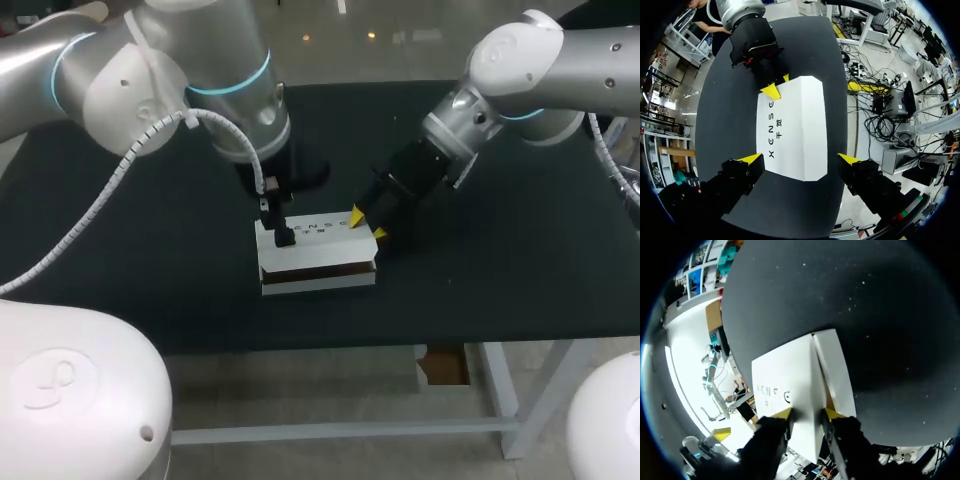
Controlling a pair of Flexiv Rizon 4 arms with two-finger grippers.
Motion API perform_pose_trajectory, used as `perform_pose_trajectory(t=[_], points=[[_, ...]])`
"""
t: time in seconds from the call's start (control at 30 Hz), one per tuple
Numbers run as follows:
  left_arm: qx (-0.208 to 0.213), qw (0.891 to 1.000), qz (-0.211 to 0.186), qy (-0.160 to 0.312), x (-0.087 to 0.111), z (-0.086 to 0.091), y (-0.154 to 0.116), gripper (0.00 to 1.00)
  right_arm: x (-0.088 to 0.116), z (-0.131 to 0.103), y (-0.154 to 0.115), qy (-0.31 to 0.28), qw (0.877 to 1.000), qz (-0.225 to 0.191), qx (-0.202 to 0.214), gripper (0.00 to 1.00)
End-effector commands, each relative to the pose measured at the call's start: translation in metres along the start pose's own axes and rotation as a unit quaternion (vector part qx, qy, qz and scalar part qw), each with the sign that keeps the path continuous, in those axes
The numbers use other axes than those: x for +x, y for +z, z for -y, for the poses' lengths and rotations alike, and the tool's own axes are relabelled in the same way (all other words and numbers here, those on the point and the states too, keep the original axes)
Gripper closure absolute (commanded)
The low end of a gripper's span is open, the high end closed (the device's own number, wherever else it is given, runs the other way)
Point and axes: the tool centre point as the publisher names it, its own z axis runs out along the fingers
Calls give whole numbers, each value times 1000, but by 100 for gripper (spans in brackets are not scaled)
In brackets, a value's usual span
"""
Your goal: Assemble the packaging by folding the flat box into shape, placing the metal phone stand inside, and closing the box properly
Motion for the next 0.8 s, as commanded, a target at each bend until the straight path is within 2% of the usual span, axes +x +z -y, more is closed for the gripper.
perform_pose_trajectory(t=[0.03, 0.07, 0.1, 0.13, 0.17, 0.23, 0.8], points=[[2, 1000, 7, -15, 1, -1, 13, 0, -1, 0, 2, 0, 1000, -1, 0, 62], [-2, 1000, 9, -15, 1, -1, 14, 0, -1, 0, 2, 0, 1000, -1, 0, 61], [-22, 999, 17, -41, 1, -1, 18, 0, -1, 0, 2, 0, 1000, -1, 0, 62], [-27, 999, 12, -42, 0, 0, 20, 5, -1, 0, 2, 0, 1000, -1, 0, 62], [-26, 999, 10, -41, 0, -1, 21, 17, -1, 0, 2, 0, 1000, -1, 0, 62], [-27, 999, 0, -43, 1, -2, 24, 23, -1, 0, 2, 0, 1000, -1, 0, 62], [-17, 998, -17, -55, 2, -10, 50, 22, -1, 0, 2, 0, 1000, -1, 0, 61]])
